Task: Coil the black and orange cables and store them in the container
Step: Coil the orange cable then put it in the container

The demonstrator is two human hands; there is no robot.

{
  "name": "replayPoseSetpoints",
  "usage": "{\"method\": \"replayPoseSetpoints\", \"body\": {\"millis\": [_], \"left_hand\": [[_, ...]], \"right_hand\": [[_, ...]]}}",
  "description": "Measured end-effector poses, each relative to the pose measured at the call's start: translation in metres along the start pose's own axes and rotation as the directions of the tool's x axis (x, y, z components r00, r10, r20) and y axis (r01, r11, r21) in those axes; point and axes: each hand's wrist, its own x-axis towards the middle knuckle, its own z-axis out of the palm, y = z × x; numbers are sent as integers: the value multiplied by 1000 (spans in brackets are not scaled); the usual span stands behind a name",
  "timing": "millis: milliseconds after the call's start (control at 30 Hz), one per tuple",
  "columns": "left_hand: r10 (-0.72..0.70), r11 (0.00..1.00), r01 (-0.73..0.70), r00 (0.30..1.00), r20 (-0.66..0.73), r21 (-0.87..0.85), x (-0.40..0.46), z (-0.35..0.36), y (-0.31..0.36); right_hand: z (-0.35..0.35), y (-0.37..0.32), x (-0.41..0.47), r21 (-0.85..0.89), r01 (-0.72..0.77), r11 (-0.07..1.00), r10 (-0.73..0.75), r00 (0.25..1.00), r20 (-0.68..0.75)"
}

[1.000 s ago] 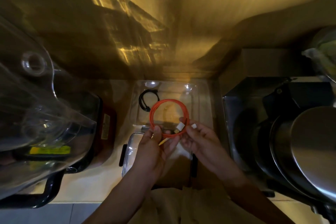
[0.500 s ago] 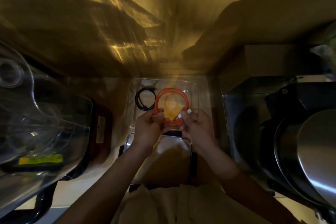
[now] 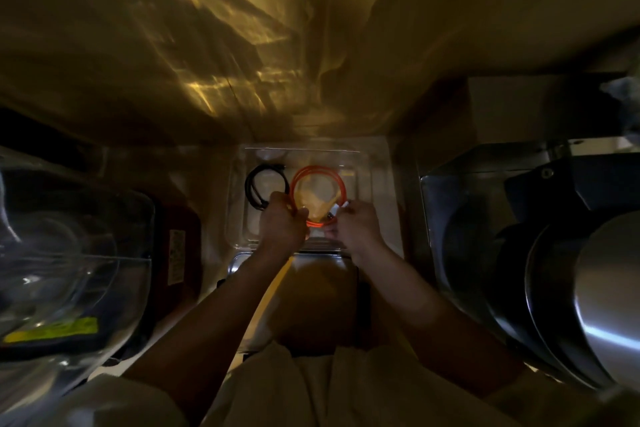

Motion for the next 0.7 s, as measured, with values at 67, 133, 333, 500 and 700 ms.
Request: {"method": "replayPoseSetpoints", "body": {"millis": [67, 133, 333, 500, 700], "left_hand": [[-7, 996, 5, 1000, 22, 94, 6, 2, 3], [-21, 990, 13, 998, 59, 141, 12, 4, 3], [33, 961, -53, 997, 75, 273, 19, 6, 6], [72, 950, -97, 993, 95, 298, 24, 9, 3], [55, 963, -83, 992, 116, 255, 28, 8, 0]], "right_hand": [[3, -2, 5, -12, -42, 999, 42, 999, 10], [5, -3, 8, -5, -77, 997, 77, 997, 21], [10, 7, 24, -12, -82, 997, 82, 996, 23], [6, 2, 15, -134, -16, 991, 20, 999, 32], [-2, -5, 9, -174, 67, 982, -62, 997, 35]]}}
